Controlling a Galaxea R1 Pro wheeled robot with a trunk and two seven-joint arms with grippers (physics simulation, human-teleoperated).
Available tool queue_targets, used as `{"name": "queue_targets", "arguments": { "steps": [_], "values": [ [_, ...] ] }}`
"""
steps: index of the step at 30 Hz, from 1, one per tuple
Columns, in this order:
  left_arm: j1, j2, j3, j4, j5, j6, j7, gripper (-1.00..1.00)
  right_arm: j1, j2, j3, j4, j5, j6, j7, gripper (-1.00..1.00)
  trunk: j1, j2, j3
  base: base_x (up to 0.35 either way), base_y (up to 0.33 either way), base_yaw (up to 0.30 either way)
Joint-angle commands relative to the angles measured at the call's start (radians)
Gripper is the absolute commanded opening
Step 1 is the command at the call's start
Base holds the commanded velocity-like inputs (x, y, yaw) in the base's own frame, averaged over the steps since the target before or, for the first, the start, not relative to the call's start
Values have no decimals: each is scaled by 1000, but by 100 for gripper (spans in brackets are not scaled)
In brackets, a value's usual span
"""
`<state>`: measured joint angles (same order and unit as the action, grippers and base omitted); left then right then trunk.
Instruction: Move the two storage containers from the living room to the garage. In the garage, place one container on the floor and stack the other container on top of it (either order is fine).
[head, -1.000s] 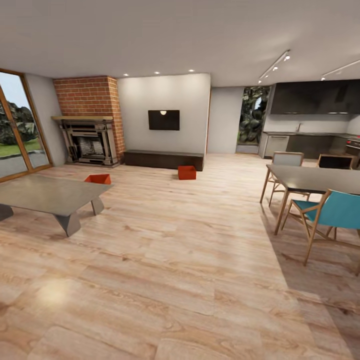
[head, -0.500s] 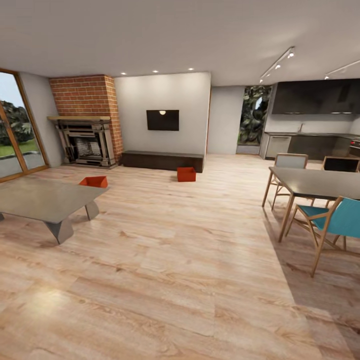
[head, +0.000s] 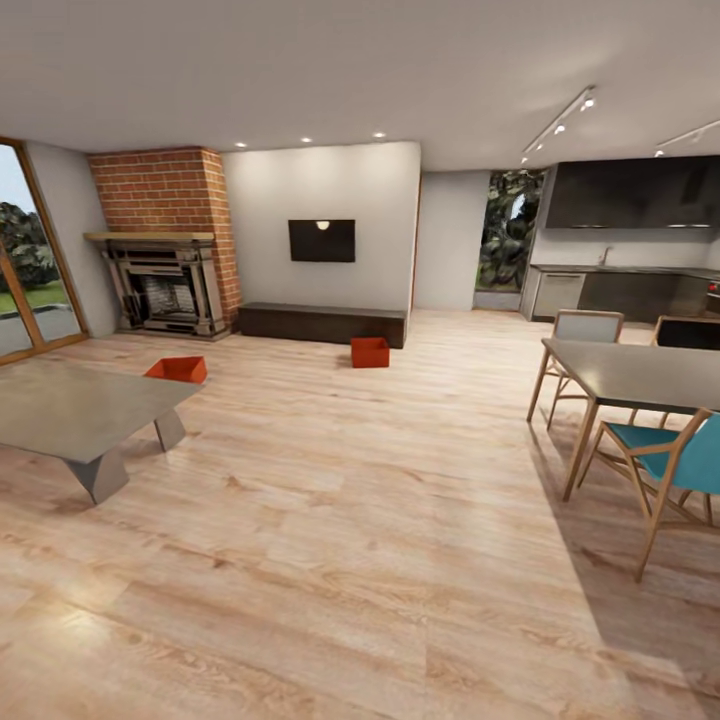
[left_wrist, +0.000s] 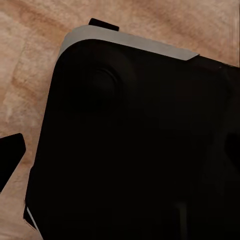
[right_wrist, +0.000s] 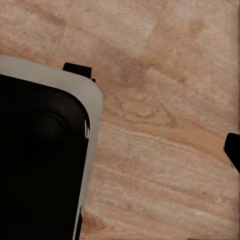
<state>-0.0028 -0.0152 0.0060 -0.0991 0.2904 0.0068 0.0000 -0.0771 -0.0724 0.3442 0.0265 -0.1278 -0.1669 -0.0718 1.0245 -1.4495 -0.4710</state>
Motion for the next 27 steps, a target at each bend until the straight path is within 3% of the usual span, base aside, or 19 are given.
{"name": "queue_targets", "arguments": {
  "steps": [1, 27],
  "values": [
    [0, 0, 0, -1, 6, 1, 0, 100, -1, 0, 10, 3, -10, -6, 0, 100, 1, 0, -1, 325, -102, 0],
    [0, 2, 5, 1, 13, -4, 0, 100, -1, 0, 10, 4, -10, -3, 0, 100, 1, 0, -1, 320, -99, 0]
  ]
}}
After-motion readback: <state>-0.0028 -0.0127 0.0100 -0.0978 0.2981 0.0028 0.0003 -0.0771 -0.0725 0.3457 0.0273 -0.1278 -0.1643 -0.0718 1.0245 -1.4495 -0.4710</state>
